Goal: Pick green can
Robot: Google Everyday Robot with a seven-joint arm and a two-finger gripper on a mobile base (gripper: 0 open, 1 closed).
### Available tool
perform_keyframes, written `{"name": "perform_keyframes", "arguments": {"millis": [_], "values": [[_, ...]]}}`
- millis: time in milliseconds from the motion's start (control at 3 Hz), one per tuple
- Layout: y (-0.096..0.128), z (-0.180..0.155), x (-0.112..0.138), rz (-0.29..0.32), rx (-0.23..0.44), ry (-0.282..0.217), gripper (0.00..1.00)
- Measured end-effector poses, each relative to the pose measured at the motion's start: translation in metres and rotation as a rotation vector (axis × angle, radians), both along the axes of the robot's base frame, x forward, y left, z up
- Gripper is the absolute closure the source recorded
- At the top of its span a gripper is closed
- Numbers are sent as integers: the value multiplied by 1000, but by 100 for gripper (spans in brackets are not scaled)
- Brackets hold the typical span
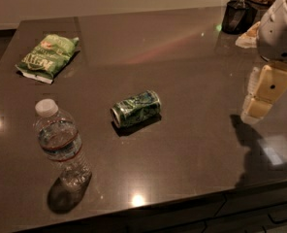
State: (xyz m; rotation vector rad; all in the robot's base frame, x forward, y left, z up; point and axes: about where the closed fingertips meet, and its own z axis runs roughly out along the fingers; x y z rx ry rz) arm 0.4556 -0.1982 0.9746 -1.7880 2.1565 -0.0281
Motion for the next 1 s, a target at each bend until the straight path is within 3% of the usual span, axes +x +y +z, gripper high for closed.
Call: {"name": "perform_keyframes", "arguments": {"millis": [1000], "values": [[104, -55, 46, 275, 19, 69, 0]]}}
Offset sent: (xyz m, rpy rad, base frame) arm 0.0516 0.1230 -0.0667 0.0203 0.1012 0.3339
